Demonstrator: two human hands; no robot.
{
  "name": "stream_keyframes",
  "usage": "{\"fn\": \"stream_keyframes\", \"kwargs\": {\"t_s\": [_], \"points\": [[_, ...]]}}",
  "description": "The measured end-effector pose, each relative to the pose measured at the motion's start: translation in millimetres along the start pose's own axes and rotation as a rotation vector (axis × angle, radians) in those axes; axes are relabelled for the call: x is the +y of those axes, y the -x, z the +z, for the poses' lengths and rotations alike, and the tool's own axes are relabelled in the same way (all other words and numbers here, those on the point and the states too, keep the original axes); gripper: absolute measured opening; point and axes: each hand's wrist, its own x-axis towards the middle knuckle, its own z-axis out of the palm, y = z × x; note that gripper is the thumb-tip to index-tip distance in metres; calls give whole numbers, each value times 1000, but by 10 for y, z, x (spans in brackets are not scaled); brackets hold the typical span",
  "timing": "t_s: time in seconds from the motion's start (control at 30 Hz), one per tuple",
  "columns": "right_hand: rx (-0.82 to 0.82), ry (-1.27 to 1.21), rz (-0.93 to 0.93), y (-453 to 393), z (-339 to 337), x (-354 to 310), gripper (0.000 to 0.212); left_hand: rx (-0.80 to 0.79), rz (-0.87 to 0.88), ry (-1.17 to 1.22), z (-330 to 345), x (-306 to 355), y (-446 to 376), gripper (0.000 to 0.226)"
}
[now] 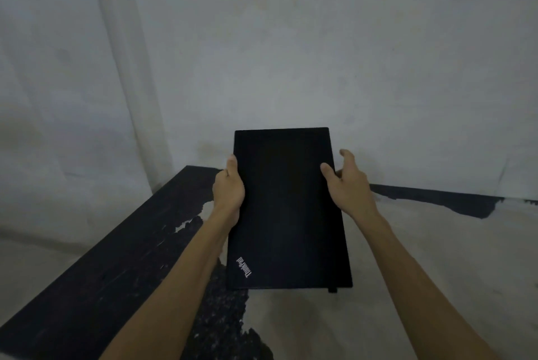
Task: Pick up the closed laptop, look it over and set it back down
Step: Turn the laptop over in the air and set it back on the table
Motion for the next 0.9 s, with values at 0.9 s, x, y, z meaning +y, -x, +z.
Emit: {"fn": "stream_keyframes", "kwargs": {"t_s": [0.9], "points": [[50, 174, -332, -232, -771, -321, 46, -467, 308, -224, -99, 732, -45, 38]]}}
